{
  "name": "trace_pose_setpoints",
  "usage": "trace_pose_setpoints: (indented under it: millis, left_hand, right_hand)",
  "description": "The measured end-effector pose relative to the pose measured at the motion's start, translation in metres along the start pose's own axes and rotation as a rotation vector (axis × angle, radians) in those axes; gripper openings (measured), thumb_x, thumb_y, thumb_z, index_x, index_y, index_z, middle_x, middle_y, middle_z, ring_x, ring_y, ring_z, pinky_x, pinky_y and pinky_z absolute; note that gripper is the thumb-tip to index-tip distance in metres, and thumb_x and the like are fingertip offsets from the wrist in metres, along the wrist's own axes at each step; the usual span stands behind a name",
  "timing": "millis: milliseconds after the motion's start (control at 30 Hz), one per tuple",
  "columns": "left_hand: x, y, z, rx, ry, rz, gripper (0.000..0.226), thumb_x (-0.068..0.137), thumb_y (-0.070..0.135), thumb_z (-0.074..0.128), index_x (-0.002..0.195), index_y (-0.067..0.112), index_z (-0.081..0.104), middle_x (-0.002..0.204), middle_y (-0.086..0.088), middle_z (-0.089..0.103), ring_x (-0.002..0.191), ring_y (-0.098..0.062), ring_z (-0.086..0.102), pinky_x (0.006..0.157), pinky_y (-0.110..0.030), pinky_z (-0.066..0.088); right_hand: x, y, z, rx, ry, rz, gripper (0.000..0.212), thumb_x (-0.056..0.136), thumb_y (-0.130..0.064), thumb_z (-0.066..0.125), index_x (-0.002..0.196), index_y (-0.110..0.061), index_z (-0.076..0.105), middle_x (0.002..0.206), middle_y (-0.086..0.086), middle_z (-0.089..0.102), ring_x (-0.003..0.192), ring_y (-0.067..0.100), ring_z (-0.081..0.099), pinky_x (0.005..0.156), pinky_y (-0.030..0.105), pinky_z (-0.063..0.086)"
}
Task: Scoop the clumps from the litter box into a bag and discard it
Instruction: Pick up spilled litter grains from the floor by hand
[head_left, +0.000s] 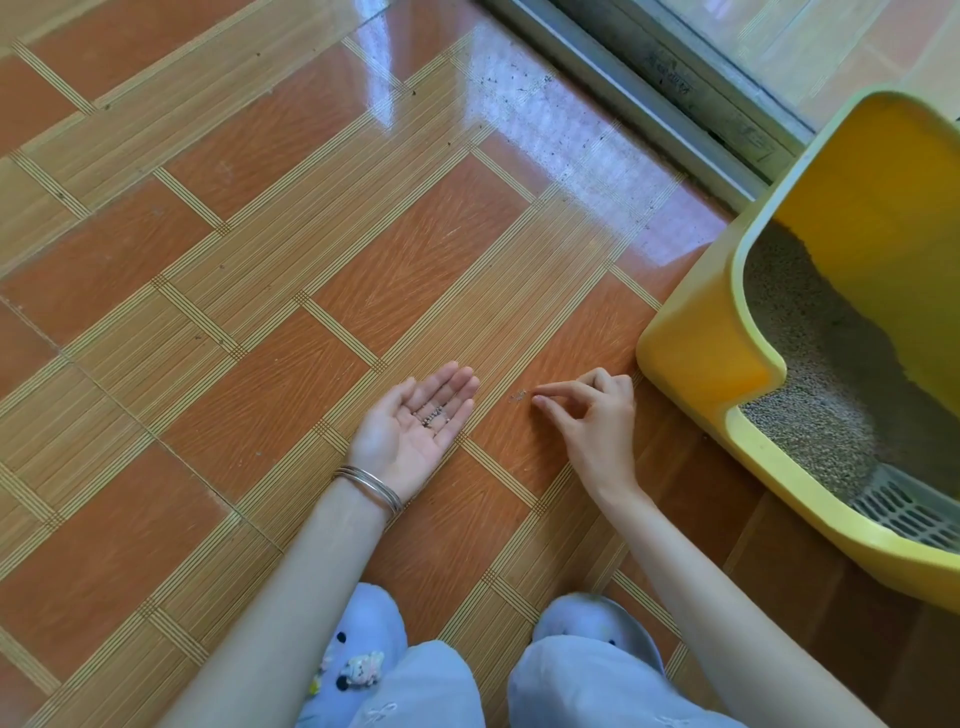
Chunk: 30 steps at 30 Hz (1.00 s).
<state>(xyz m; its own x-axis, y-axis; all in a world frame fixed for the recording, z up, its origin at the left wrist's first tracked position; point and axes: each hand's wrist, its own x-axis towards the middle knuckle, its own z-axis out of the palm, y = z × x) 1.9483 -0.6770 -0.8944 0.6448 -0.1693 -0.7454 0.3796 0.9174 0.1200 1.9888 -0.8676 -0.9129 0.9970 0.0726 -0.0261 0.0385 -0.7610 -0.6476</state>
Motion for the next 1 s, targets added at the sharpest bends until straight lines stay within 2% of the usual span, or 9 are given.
trace_pose_setpoints:
  millis: [67, 167, 367, 533, 767, 867, 1000]
  left_hand:
    - [0.0, 0.002, -0.002, 0.004, -0.007, 0.006, 0.039, 0.098, 0.019, 0.035, 0.108, -0.005, 0.064, 0.116, -0.018, 0.064, 0.109, -0.029, 0.062, 0.091, -0.041, 0.049]
    - [-0.001, 0.01, -0.007, -0.027, -0.014, 0.036, 0.041, 0.097, 0.019, 0.035, 0.1, -0.004, 0.068, 0.114, -0.018, 0.065, 0.108, -0.029, 0.062, 0.091, -0.04, 0.049]
    - [0.0, 0.023, -0.015, -0.033, -0.018, 0.087, 0.038, 0.092, 0.018, 0.039, 0.095, -0.003, 0.071, 0.113, -0.017, 0.065, 0.11, -0.028, 0.061, 0.092, -0.038, 0.049]
    - [0.001, 0.014, -0.013, -0.021, -0.016, 0.06, 0.043, 0.097, 0.02, 0.035, 0.094, -0.003, 0.071, 0.11, -0.017, 0.066, 0.105, -0.027, 0.064, 0.091, -0.039, 0.05]
    - [0.002, 0.001, -0.005, 0.015, -0.015, 0.007, 0.039, 0.098, 0.02, 0.035, 0.108, -0.005, 0.064, 0.113, -0.019, 0.065, 0.106, -0.028, 0.063, 0.09, -0.039, 0.05]
    - [0.002, -0.006, 0.0, 0.022, -0.004, -0.014, 0.039, 0.098, 0.019, 0.035, 0.109, -0.005, 0.063, 0.112, -0.019, 0.065, 0.105, -0.028, 0.063, 0.088, -0.038, 0.052]
    - [0.004, -0.016, 0.005, 0.065, 0.011, -0.044, 0.038, 0.098, 0.02, 0.034, 0.11, -0.004, 0.06, 0.109, -0.02, 0.066, 0.102, -0.027, 0.064, 0.089, -0.034, 0.051]
  right_hand:
    - [0.0, -0.001, 0.005, -0.014, 0.012, -0.005, 0.008, 0.074, -0.031, 0.074, 0.082, -0.028, 0.074, 0.072, -0.01, 0.051, 0.084, 0.01, 0.04, 0.081, 0.031, 0.034]
    - [0.0, -0.005, 0.01, -0.04, 0.013, -0.03, 0.008, 0.072, -0.033, 0.076, 0.079, -0.029, 0.074, 0.072, -0.01, 0.051, 0.084, 0.011, 0.041, 0.081, 0.03, 0.03]
    - [-0.003, -0.008, 0.013, -0.096, 0.049, -0.075, 0.008, 0.071, -0.033, 0.076, 0.076, -0.028, 0.075, 0.069, -0.011, 0.054, 0.082, 0.015, 0.044, 0.078, 0.033, 0.032]
    - [-0.004, -0.006, 0.016, -0.2, 0.067, -0.156, 0.009, 0.075, -0.031, 0.074, 0.079, -0.023, 0.072, 0.07, -0.01, 0.055, 0.08, 0.015, 0.044, 0.077, 0.028, 0.029]
    - [0.002, -0.001, 0.02, -0.418, 0.034, -0.274, 0.021, 0.086, -0.03, 0.055, 0.084, -0.012, 0.065, 0.08, 0.002, 0.06, 0.083, 0.027, 0.05, 0.074, 0.038, 0.04]
    - [0.003, -0.002, 0.018, -0.307, -0.017, -0.229, 0.015, 0.087, -0.026, 0.058, 0.087, -0.012, 0.063, 0.082, -0.001, 0.056, 0.086, 0.022, 0.045, 0.077, 0.039, 0.039]
    - [-0.009, -0.026, 0.007, 0.107, -0.114, -0.175, 0.022, 0.089, -0.035, 0.049, 0.088, -0.017, 0.061, 0.079, -0.009, 0.047, 0.084, 0.01, 0.037, 0.079, 0.026, 0.036]
